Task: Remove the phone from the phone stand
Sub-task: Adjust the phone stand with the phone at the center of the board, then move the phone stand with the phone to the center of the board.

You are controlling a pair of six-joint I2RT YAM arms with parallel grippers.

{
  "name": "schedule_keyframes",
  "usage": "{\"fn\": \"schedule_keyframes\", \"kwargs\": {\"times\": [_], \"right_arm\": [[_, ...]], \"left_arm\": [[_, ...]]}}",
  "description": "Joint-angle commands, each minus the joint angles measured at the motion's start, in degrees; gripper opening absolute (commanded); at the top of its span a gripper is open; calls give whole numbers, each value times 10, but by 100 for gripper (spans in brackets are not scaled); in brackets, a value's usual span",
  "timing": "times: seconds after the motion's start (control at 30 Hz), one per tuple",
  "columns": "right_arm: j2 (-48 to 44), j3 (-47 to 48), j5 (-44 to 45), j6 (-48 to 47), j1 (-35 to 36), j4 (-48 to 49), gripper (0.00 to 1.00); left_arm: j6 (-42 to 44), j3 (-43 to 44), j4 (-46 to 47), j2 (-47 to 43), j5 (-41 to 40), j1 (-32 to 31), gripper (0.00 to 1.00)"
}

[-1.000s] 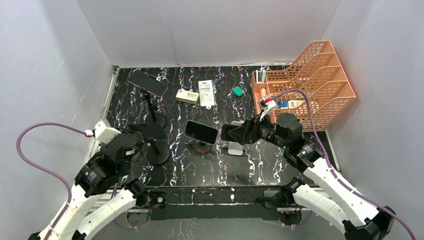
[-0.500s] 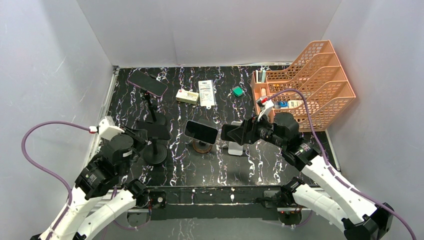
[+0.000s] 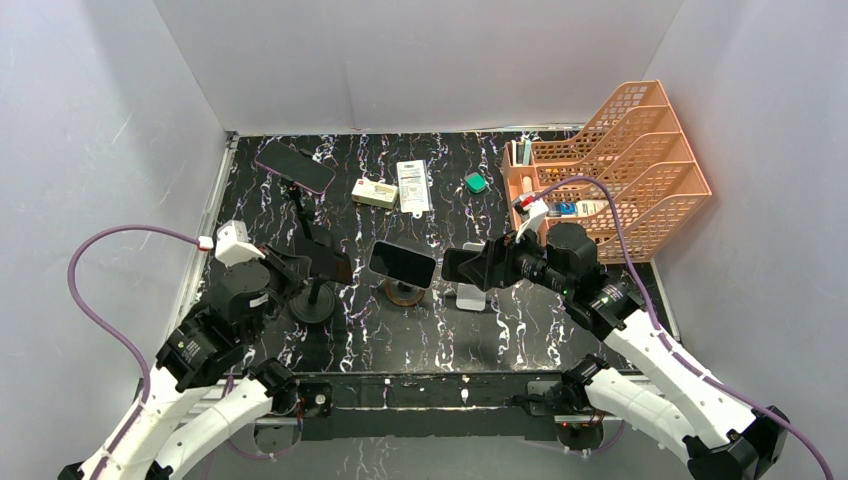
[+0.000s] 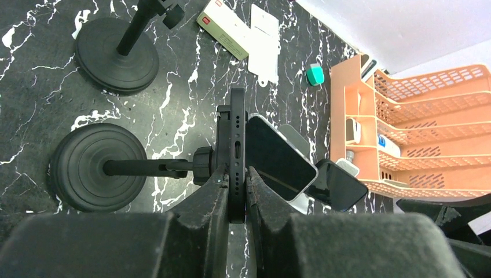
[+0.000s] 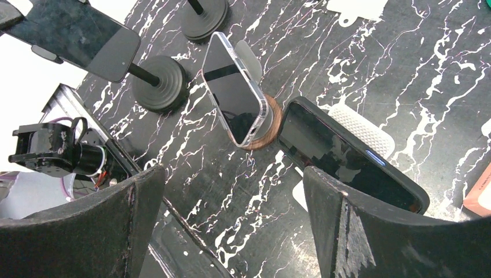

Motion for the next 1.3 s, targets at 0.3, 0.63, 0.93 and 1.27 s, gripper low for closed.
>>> {"fn": "schedule_keyframes", "kwargs": {"times": [0.3,0.63,0.93,1.27], "right_arm": [[1,28,-29,6,2,32,96],[138,96,-77,23,1,30,94],[246,152,-61,-2,1,64,91],[385,219,-71,1,-2,107,75]], "left_arm": [[30,66,-75,-5,34,-1,0],[39,46,-62,-11,59,-1,0],[43,32,-54,-16,64,-1,0],[46,36,-51,-17,76,-1,0]]}}
